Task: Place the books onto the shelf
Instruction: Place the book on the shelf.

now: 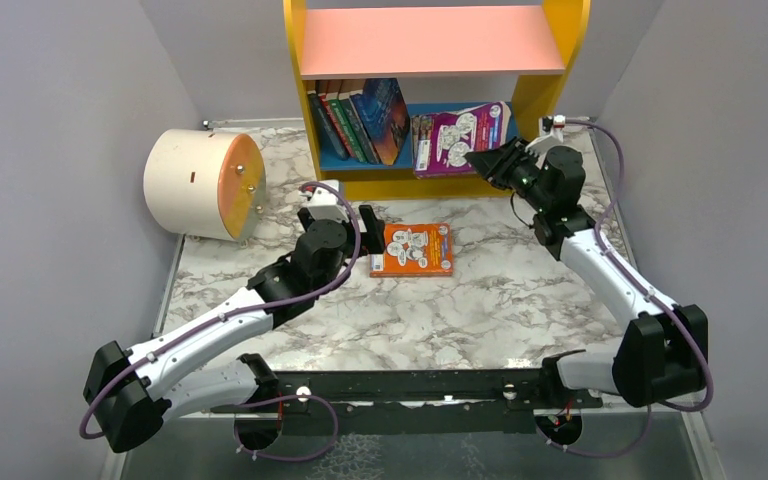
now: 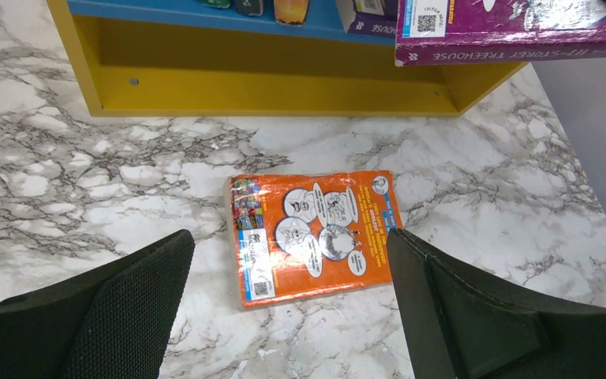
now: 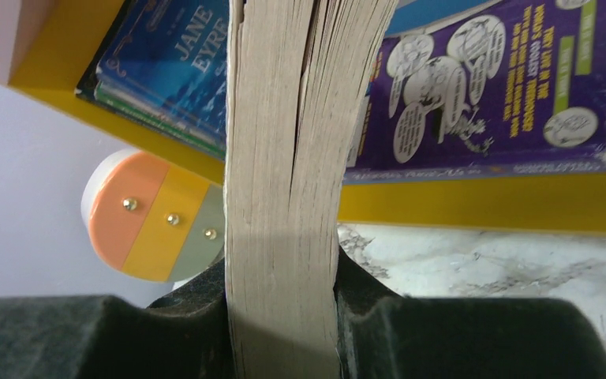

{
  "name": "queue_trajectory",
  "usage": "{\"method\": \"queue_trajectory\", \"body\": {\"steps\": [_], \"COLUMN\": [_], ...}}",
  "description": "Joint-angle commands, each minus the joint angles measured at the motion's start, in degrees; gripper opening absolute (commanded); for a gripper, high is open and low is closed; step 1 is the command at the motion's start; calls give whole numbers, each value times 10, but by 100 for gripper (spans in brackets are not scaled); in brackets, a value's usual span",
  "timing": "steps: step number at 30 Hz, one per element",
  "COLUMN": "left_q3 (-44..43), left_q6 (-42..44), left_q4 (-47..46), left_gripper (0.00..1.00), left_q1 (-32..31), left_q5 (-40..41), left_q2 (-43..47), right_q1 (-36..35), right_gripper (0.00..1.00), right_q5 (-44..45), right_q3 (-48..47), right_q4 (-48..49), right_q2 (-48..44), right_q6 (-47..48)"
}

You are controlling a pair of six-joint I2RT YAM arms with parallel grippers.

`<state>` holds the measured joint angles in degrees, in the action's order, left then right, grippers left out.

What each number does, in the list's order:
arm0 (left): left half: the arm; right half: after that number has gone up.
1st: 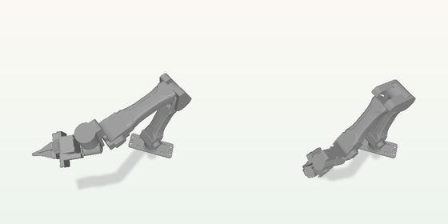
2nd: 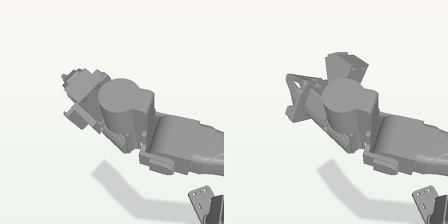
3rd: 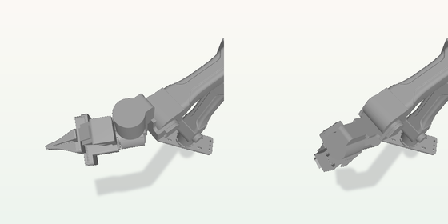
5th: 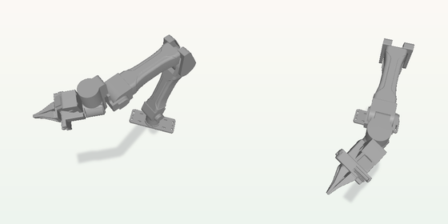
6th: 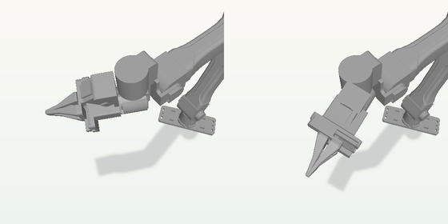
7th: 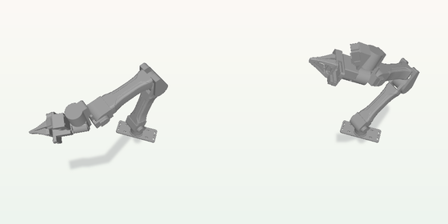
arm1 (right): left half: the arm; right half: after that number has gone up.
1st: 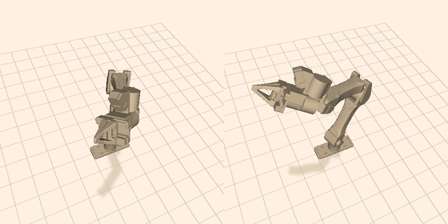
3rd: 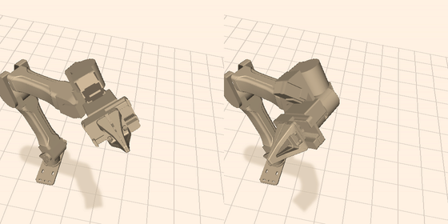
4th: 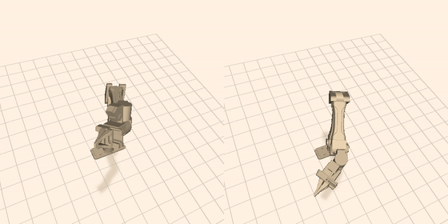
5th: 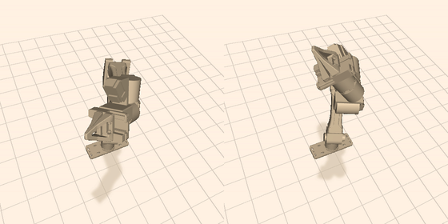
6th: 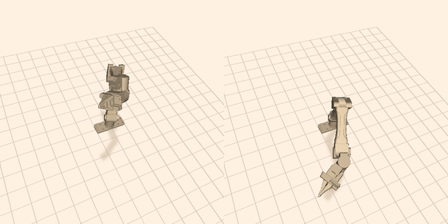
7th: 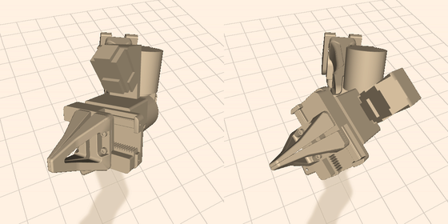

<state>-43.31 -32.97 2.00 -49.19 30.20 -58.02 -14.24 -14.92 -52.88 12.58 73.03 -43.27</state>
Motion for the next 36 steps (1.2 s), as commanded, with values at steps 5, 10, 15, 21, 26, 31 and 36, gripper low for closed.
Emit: {"method": "queue_trajectory", "body": {"steps": [5, 10, 15, 21, 26, 31, 36], "left_q3": [-40, -42, -45, -43, -35, -27, -22], "left_q6": [23, 21, 22, 22, 18, 15, 13], "left_q4": [10, 7, 5, 2, 0, -1, 0], "left_gripper": [87, 87, 87, 87, 87, 87, 87], "left_q1": [6, 6, 6, 7, 7, 8, 9], "left_q5": [29, 23, 20, 17, 17, 16, 15], "left_q2": [-13, -26, -38, -48, -45, -41, -38], "right_q1": [49, 85, 111, 116, 116, 116, 116], "right_gripper": [1, 1, 1, 1, 1, 1, 1], "right_q5": [-113, -170, -214, -251, -267, -263, -262], "right_q3": [-50, -45, -35, -46, -51, -43, -46], "right_q4": [154, 224, 305, 359, 407, 470, 525], "right_q2": [56, 103, 151, 204, 244, 274, 311], "right_q6": [-24, -68, -115, -142, -178, -226, -276]}}
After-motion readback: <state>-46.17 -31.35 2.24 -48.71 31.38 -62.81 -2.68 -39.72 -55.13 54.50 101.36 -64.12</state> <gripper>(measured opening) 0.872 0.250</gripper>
